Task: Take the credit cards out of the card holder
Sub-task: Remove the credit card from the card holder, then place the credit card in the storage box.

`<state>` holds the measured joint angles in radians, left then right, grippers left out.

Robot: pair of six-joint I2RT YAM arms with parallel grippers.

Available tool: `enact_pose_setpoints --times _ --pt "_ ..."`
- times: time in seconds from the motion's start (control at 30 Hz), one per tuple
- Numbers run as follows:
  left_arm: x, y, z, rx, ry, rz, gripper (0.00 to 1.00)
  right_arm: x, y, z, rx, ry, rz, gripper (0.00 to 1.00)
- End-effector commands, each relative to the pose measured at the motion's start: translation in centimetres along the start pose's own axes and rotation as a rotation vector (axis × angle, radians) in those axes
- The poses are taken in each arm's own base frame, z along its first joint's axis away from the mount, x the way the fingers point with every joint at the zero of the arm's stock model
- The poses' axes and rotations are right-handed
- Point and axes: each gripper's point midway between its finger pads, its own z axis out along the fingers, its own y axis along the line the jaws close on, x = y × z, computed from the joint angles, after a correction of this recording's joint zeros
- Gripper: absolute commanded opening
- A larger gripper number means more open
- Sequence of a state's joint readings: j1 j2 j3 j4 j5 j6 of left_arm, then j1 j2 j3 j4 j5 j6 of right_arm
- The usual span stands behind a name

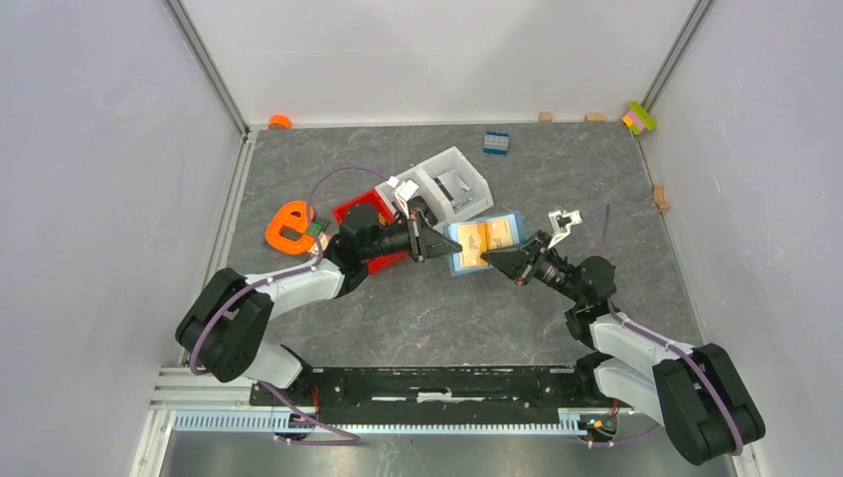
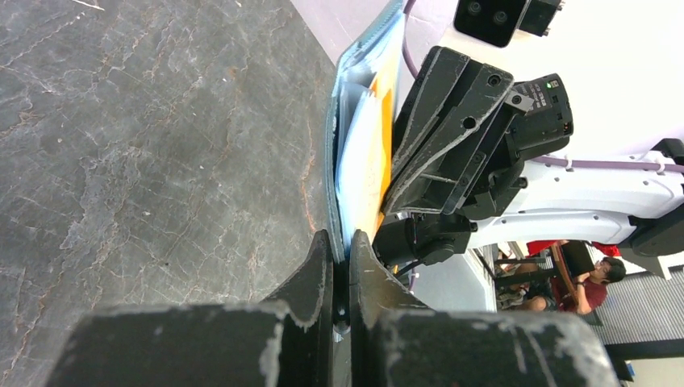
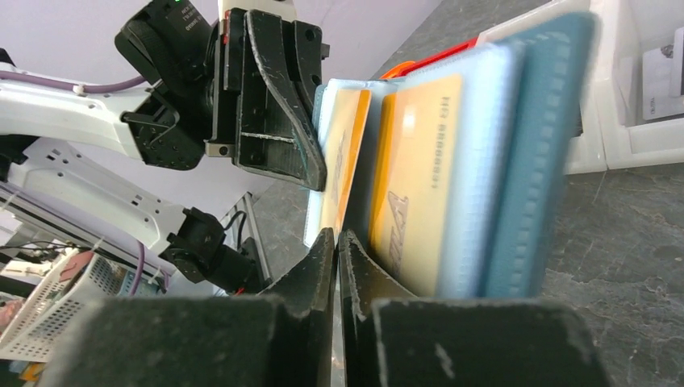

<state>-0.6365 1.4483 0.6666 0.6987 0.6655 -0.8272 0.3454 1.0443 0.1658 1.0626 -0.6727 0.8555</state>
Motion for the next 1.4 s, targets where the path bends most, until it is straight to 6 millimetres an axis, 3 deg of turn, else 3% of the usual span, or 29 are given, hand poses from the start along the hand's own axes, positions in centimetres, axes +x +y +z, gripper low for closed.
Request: enact_pose_setpoints --times 0.0,0.27,0.4,0.57,0.83,1.07,1.23,1.37 --pt "-0.7 -1.2 0.3 0.046 -0.016 0.009 0.03 -0.9 2.8 0.1 -0.122 -0.018 -0.050 0.02" --pt "-1.9 3.4 -1.7 -0.191 -0.094 -0.029 0.02 -1.1 -1.1 -0.4 0.090 -0.036 -0.076 0.00" --pt "-2.2 4.3 -2.1 -0.213 -0.107 -0.068 0.02 -1.6 -2.6 -1.0 0.175 -0.064 -0.088 0.00" --pt "-2.4 5.2 -2.7 -0.279 -0.131 -0.061 0.02 -2.0 -3.0 -1.4 0.203 -0.082 -0.099 0.00" --pt "-4.1 4.8 -5.3 -0.378 -0.234 0.017 0.02 -2.0 -2.5 -1.2 0.174 -0.073 -0.116 0.00" --pt "-6.9 4.1 -11.1 -0.531 -0.508 0.092 0.02 -1.0 -1.9 -0.3 0.109 -0.033 -0.084 0.00" --pt "-8.4 3.1 -14.8 -0.577 -0.691 0.110 0.02 1.7 -1.6 2.4 0.091 0.082 -0.085 0.00" --pt "-8.8 2.2 -15.8 -0.560 -0.738 0.125 0.02 3.2 -1.6 5.1 0.099 0.145 -0.066 0.00"
